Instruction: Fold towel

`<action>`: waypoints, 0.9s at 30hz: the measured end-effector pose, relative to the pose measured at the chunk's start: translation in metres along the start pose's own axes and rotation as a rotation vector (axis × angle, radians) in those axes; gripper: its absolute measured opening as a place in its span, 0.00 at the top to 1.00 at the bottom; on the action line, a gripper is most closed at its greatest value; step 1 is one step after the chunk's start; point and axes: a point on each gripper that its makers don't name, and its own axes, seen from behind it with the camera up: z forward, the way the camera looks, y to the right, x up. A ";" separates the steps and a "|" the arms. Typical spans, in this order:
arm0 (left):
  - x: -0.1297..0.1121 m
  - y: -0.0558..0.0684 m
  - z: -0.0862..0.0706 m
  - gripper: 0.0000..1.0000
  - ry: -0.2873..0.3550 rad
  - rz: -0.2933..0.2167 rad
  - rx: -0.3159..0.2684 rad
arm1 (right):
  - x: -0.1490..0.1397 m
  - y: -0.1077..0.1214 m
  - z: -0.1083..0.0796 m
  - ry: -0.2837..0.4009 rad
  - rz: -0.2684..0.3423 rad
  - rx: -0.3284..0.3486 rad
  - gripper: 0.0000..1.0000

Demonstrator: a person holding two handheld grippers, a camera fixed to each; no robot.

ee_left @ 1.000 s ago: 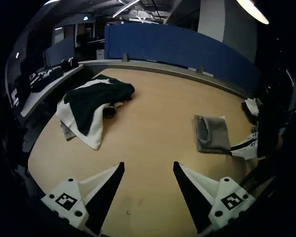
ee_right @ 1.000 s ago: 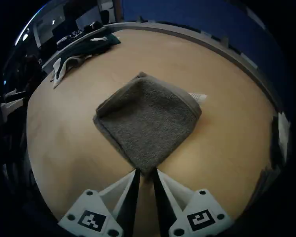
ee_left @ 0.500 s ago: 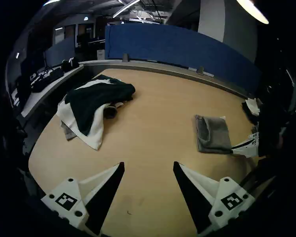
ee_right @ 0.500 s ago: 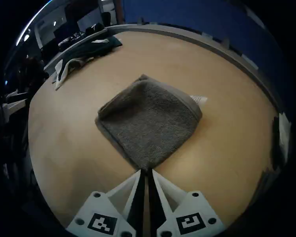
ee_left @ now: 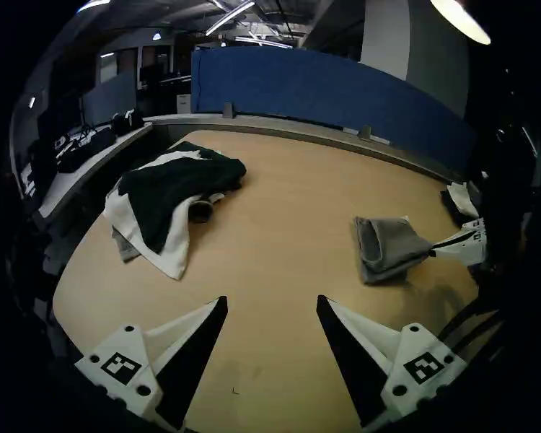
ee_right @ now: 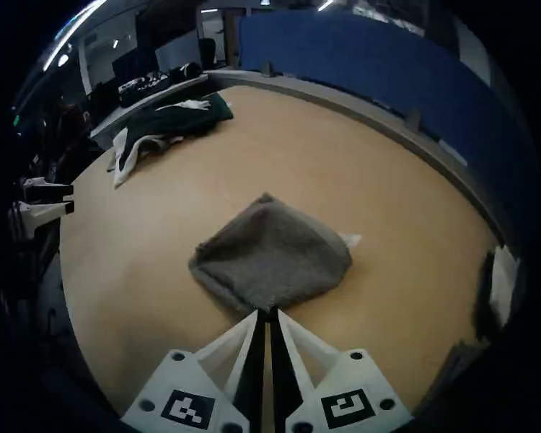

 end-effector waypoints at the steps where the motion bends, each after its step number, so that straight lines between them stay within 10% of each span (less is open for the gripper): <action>1: 0.001 0.000 0.000 0.08 0.002 0.000 -0.001 | 0.007 0.001 -0.004 0.010 -0.006 -0.002 0.95; 17: 0.014 0.005 -0.008 0.08 0.033 -0.003 -0.015 | 0.110 0.021 -0.069 0.173 -0.079 -0.040 0.96; 27: 0.019 0.011 -0.011 0.08 0.042 0.003 -0.031 | 0.124 0.032 -0.090 0.208 -0.077 -0.069 0.96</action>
